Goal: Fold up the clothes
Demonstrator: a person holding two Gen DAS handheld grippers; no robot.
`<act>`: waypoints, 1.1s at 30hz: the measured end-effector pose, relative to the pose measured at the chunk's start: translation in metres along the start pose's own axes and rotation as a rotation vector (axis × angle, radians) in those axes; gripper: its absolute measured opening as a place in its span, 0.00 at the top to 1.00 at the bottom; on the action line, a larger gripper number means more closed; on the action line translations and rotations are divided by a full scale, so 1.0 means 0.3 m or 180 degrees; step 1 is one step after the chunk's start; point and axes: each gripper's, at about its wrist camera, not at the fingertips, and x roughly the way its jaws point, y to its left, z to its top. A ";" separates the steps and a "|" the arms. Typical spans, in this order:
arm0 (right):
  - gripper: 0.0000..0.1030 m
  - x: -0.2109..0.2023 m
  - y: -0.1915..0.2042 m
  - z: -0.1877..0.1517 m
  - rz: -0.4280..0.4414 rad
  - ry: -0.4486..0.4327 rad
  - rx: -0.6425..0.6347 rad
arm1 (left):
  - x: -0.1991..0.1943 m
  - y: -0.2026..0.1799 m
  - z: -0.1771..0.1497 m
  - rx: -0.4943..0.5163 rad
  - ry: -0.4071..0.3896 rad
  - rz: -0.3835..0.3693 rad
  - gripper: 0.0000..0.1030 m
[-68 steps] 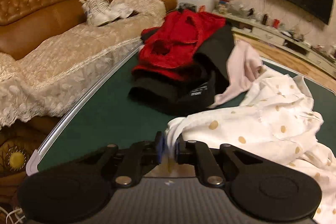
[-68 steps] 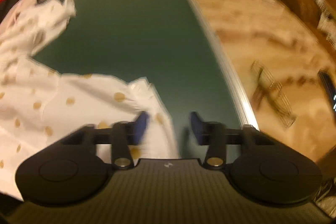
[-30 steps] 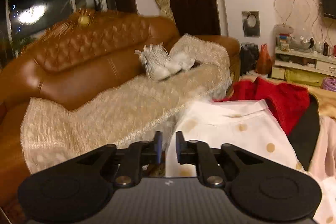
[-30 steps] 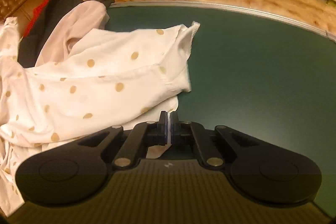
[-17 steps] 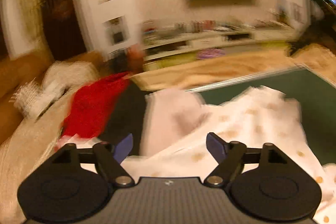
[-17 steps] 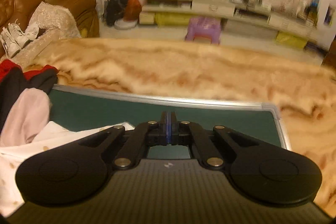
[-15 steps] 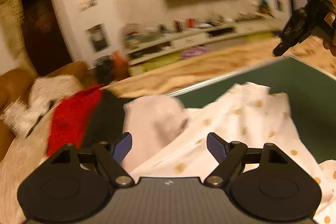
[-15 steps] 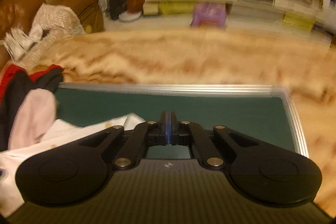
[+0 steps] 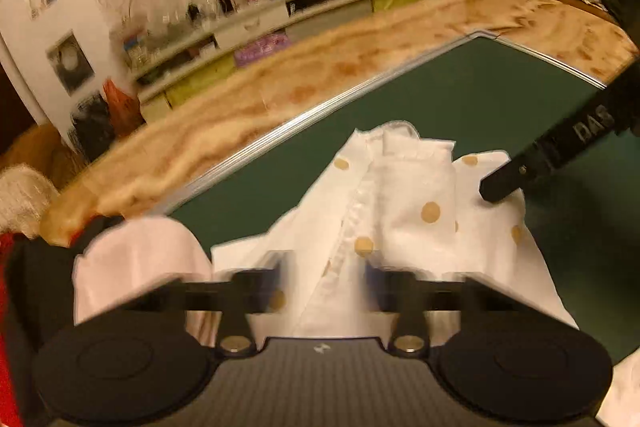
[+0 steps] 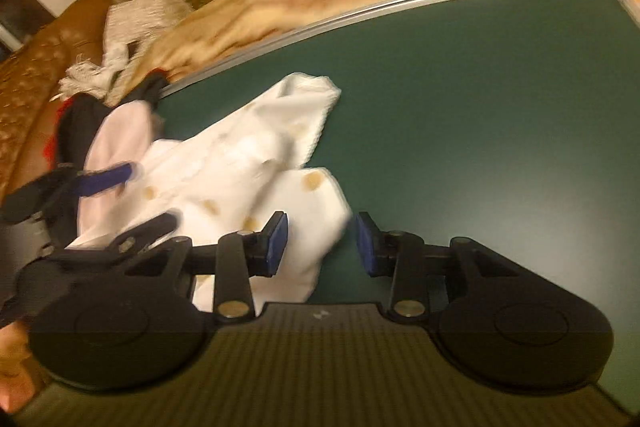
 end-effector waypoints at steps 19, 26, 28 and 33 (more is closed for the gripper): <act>0.97 -0.205 0.229 0.462 -0.0612 -0.1174 -0.0679 | -0.405 0.381 0.160 -0.1151 -0.1047 0.1040 1.00; 0.58 -0.005 0.288 0.523 -0.1352 -0.0880 -0.0714 | -0.292 0.313 0.164 -0.1115 -0.0854 0.0779 1.00; 0.49 -0.007 0.241 0.494 -0.1194 -0.0915 -0.0654 | -0.275 0.293 0.162 -0.1063 -0.0838 0.0732 1.00; 0.49 -0.054 0.026 0.403 -0.0861 -0.0837 -0.0123 | -0.230 0.270 0.172 -0.1153 -0.0822 0.0527 1.00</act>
